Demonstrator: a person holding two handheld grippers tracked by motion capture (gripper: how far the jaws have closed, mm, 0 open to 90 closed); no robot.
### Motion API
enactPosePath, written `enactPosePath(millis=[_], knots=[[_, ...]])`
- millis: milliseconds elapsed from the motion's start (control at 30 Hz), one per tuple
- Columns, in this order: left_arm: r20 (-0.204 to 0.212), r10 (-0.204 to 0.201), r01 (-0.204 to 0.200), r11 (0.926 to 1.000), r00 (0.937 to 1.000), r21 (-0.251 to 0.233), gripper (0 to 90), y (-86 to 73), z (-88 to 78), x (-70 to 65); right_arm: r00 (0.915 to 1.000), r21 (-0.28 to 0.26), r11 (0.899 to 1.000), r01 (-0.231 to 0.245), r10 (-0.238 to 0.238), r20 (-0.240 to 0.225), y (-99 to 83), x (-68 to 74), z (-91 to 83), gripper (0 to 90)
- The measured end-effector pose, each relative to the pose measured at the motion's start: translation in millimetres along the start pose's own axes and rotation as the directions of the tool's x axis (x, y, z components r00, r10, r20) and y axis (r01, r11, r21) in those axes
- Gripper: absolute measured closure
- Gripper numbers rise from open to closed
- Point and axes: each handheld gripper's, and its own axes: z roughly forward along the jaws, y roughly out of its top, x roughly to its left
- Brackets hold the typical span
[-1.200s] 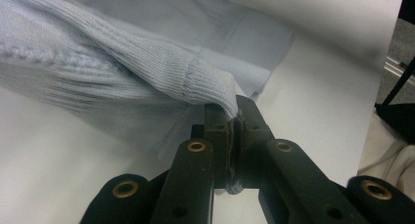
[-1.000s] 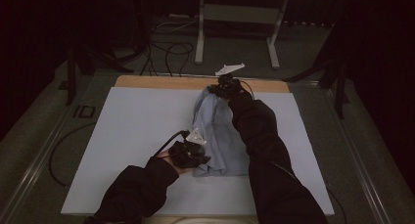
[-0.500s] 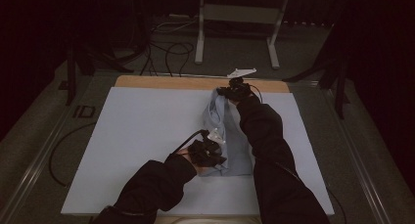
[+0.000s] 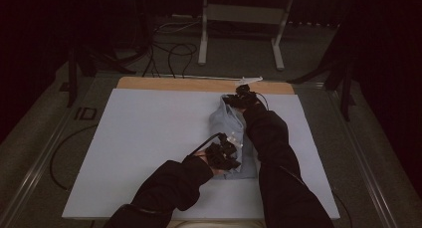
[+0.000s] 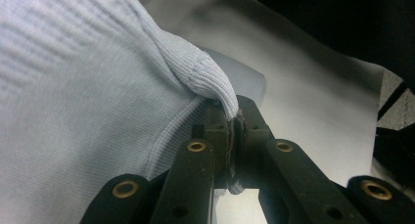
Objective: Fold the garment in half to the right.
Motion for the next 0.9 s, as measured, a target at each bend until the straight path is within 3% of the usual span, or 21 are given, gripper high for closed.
enactPosePath(millis=[33,67,167,400,533,667,900], knots=[[0.000,0.000,0.000,1.0000,1.0000,0.000,86.9,0.0,0.0,0.0,1.0000,0.000,1.000,0.000,0.000,0.000,0.0,0.0,0.0,61.1],[0.001,-0.003,0.003,1.0000,1.0000,0.004,86.9,0.4,3.2,0.5,1.0000,0.006,1.000,-0.006,0.006,0.003,-2.7,-1.1,-1.7,50.7],[0.005,-0.004,0.004,0.9999,1.0000,0.010,86.9,0.8,8.1,1.3,0.9993,0.011,0.999,-0.038,0.038,0.005,-4.6,-4.6,-7.7,34.3],[0.008,0.001,-0.002,0.9995,1.0000,0.032,86.8,5.5,18.2,0.2,0.9968,-0.007,0.997,-0.079,0.079,0.013,-12.4,-14.8,-37.8,18.8],[0.011,0.007,-0.008,0.9987,0.9999,0.050,86.8,7.4,25.4,-2.4,0.9938,-0.043,0.993,-0.110,0.111,0.014,-19.2,-17.6,-59.9,13.7],[0.015,0.004,-0.005,0.9984,0.9999,0.057,86.6,9.6,30.1,-4.1,0.9935,-0.067,0.992,-0.106,0.108,0.036,-23.7,-16.1,-78.9,12.9],[0.001,0.001,-0.001,0.9982,1.0000,0.059,85.9,15.8,40.3,-6.4,0.9928,-0.111,0.988,-0.112,0.116,0.032,-34.2,-11.4,-101.0,12.2]])
